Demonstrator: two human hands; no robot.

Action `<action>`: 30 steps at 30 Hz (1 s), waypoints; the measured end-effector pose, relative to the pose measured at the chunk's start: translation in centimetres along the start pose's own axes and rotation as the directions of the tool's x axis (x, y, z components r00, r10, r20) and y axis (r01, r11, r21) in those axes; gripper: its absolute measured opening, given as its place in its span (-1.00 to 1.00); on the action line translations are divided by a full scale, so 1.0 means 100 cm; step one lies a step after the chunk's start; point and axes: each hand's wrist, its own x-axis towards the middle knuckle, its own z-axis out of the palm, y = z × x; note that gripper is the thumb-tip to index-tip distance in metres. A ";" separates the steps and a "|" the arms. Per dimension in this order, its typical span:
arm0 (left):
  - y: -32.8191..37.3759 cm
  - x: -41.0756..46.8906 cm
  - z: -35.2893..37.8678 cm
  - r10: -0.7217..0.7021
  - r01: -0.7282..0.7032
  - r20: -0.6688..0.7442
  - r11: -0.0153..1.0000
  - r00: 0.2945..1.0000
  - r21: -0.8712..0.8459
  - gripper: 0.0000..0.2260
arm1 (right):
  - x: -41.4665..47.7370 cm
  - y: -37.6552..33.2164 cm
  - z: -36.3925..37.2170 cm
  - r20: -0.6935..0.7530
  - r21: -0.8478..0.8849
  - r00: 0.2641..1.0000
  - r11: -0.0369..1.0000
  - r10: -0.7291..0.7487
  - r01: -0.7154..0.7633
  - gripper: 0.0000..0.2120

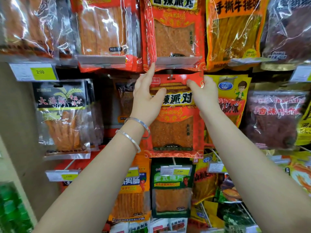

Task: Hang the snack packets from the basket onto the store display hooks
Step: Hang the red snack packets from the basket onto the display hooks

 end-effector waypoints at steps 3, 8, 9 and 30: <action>-0.006 -0.002 0.001 0.015 -0.015 0.005 1.000 1.000 -0.026 -0.38 | -0.001 0.015 0.000 0.022 -0.076 1.000 0.997 -0.012 0.013 -0.70; -0.053 -0.022 0.005 -0.017 0.032 -0.131 0.993 0.991 0.113 -0.45 | -0.022 0.038 -0.006 -0.034 -0.192 0.986 0.969 -0.161 0.152 -0.38; -0.066 -0.027 0.007 -0.054 0.071 -0.149 0.991 0.987 0.115 -0.50 | -0.029 0.044 -0.008 -0.037 -0.260 0.971 0.941 -0.236 0.218 -0.34; -0.177 -0.022 0.041 -0.459 0.316 0.194 0.808 0.867 0.498 -0.33 | -0.009 0.095 0.040 0.524 -0.838 0.849 0.222 0.068 0.499 -0.32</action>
